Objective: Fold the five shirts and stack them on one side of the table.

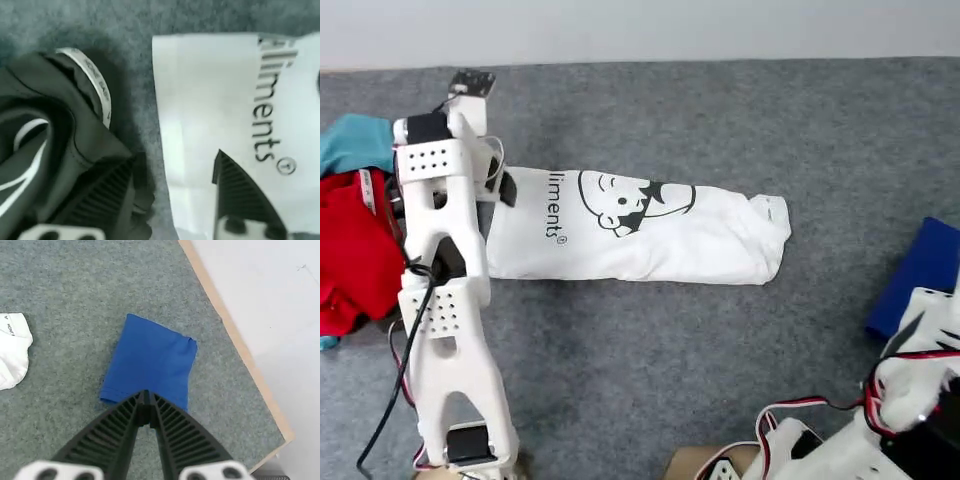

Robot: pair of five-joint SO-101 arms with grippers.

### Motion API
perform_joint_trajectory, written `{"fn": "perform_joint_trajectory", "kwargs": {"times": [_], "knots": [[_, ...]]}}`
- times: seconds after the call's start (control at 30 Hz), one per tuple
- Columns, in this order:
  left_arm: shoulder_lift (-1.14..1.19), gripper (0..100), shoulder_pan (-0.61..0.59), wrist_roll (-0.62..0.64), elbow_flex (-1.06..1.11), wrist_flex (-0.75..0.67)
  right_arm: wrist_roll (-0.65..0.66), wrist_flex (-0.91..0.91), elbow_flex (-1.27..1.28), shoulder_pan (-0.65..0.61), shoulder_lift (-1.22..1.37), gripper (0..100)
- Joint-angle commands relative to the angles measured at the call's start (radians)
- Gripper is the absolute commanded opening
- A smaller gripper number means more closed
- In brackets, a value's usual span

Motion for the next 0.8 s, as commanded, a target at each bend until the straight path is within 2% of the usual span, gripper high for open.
{"fn": "perform_joint_trajectory", "kwargs": {"times": [0.0, 0.33, 0.77], "knots": [[-0.069, 22, -0.008, -0.032, 0.033, 0.023, 0.011, 0.038, 0.0, 0.01, -0.007, 1.5], [-0.005, 22, -0.014, -0.041, 0.039, 0.009, 0.011, 0.039, 0.002, 0.01, -0.005, 1.5], [0.097, 22, 0.0, 0.011, 0.038, -0.005, 0.011, 0.039, 0.0, 0.01, -0.007, 1.5]]}}
